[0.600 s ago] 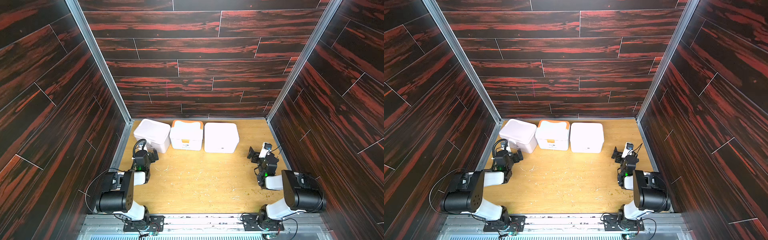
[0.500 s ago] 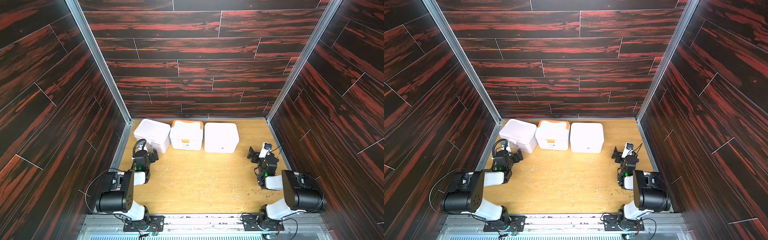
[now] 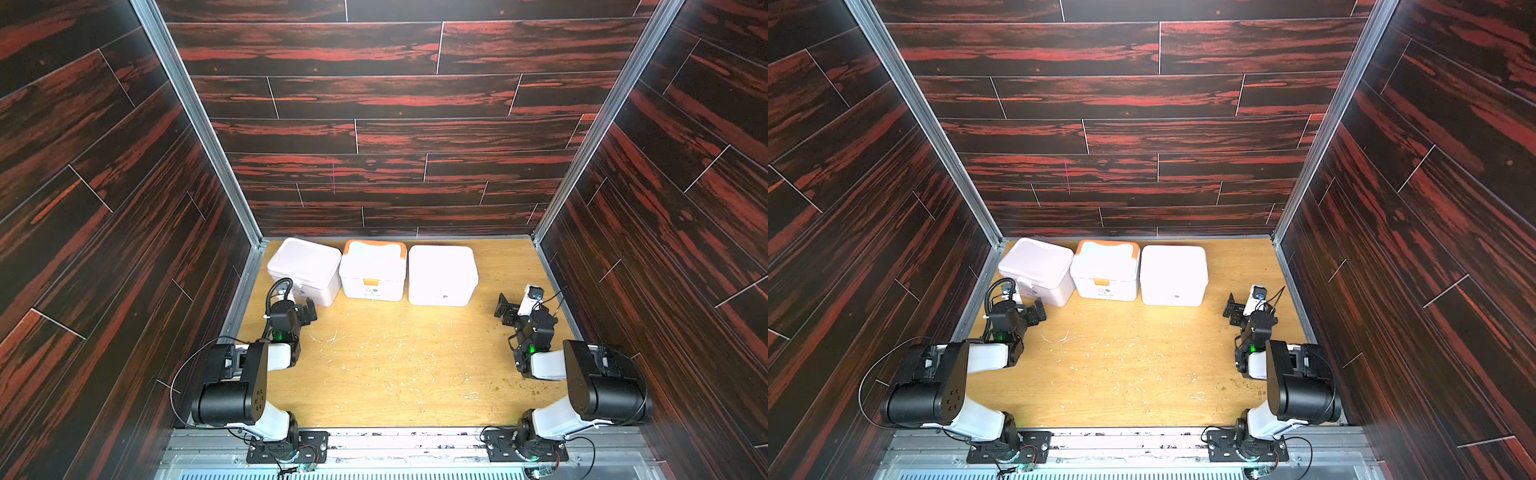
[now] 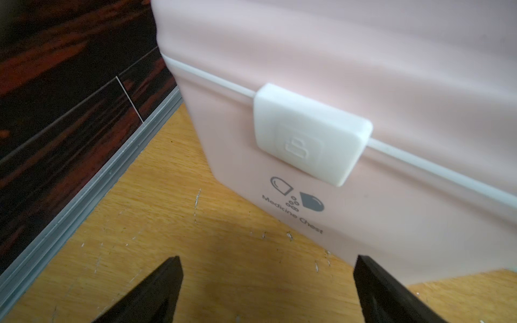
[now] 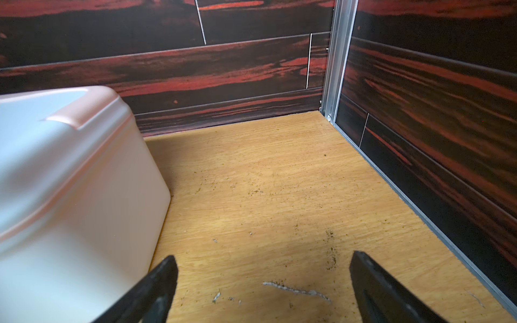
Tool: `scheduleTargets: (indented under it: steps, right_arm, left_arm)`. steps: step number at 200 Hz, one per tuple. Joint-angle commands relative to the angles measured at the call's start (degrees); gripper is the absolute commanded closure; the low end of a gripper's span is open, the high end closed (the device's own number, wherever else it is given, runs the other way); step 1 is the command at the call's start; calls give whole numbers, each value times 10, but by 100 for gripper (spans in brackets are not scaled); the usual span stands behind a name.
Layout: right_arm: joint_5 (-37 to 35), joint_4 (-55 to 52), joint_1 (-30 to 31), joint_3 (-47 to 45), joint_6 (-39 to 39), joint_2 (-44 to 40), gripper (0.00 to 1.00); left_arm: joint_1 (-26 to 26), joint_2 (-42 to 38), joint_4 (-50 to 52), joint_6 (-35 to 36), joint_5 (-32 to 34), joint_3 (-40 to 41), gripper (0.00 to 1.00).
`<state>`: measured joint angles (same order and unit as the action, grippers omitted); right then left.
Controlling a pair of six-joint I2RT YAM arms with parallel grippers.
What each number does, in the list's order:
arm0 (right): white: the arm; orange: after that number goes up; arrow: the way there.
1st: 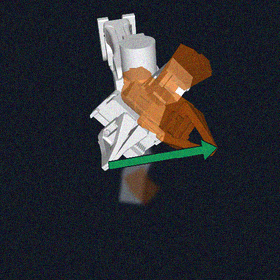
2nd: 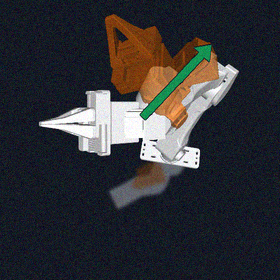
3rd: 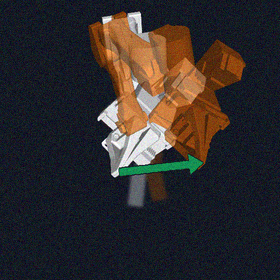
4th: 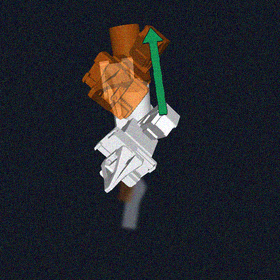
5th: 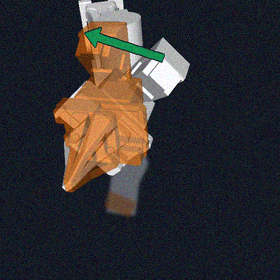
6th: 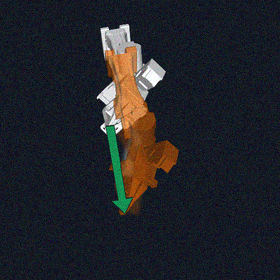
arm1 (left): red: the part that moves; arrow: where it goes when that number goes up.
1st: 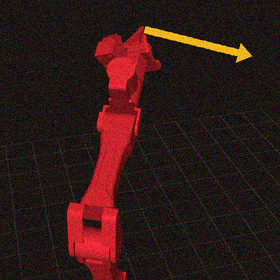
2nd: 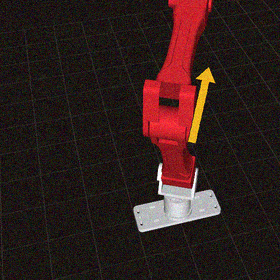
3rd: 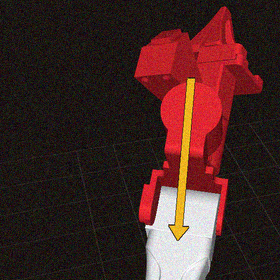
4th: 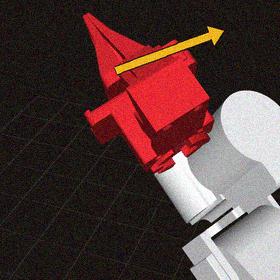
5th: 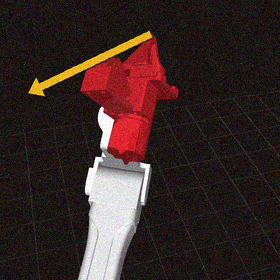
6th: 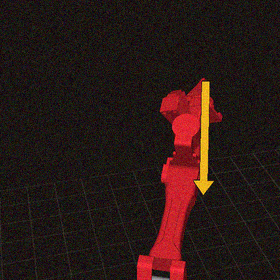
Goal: Open first aid kits and take out gauze
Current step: Move the first aid kit to the center of the board.
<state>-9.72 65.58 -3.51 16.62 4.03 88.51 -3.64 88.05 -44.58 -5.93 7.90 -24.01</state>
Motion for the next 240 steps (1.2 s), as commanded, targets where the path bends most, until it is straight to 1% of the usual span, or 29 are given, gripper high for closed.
scheduleTargets:
  steps: [1,117,135,142,152,163,174,197,208,219,234,240]
  right_arm:
    - [-5,9,3,5,3,11,1]
    - [-5,10,3,5,3,11,1]
    - [1,25,5,-3,-2,9,1]
    - [0,34,6,-9,-3,4,1]
    - [-13,30,10,-16,-2,-17,1]
    - [-18,3,9,-17,-2,-49,1]
    - [-13,-21,12,-18,-9,-84,1]
    - [-33,-80,42,-21,-24,-160,1]
    - [-33,-128,58,-12,-18,-201,1]
    - [-26,-185,73,7,-2,-246,1]
    - [-3,-274,82,44,51,-286,1]
    - [18,-309,81,65,73,-295,1]
  left_arm:
    - [0,-1,-4,3,-3,-10,0]
    - [0,-1,-4,3,-1,-10,0]
    - [1,-7,-18,8,-6,-4,0]
    - [3,-21,-16,11,-2,-3,0]
    - [9,-52,24,6,25,-6,0]
    - [14,-91,65,-4,57,-9,0]
    - [22,-132,84,-4,82,-3,0]
    - [37,-215,117,-8,112,6,0]
    - [41,-248,140,-21,109,0,0]
    - [45,-275,163,-37,91,-9,0]
    - [47,-307,187,-67,55,-26,0]
    - [48,-317,197,-81,39,-34,0]
